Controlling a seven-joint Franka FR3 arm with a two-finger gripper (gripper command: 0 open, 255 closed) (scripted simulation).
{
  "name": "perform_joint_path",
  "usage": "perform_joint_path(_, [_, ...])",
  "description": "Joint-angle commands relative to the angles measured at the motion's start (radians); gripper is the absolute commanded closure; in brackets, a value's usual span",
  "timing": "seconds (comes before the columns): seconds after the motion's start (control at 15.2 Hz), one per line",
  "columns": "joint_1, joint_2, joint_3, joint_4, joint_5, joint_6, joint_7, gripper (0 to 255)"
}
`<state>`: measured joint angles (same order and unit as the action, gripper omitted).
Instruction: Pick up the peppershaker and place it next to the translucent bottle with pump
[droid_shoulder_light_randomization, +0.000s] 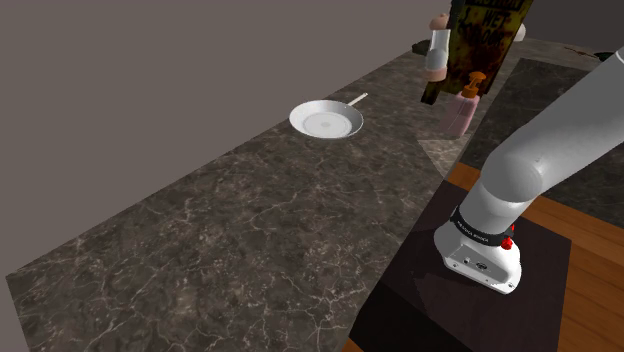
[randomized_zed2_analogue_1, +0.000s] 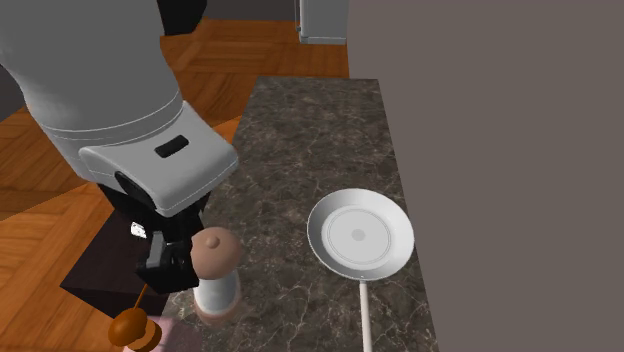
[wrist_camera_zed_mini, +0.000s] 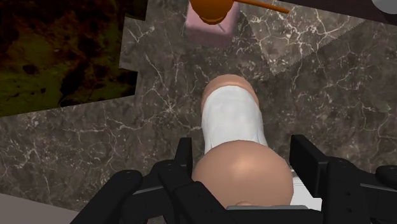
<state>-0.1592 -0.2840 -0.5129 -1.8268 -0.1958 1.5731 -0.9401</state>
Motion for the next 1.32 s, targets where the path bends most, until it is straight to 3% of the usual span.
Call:
perform_joint_path(0.0, [-0.002,-0.007,-0.001,-0.033,-0.004,0.028,0.003,255])
perform_joint_path(1.25, [-0.015,-0.022,-0.024,-0.300,-0.026,0.281,0.027,255])
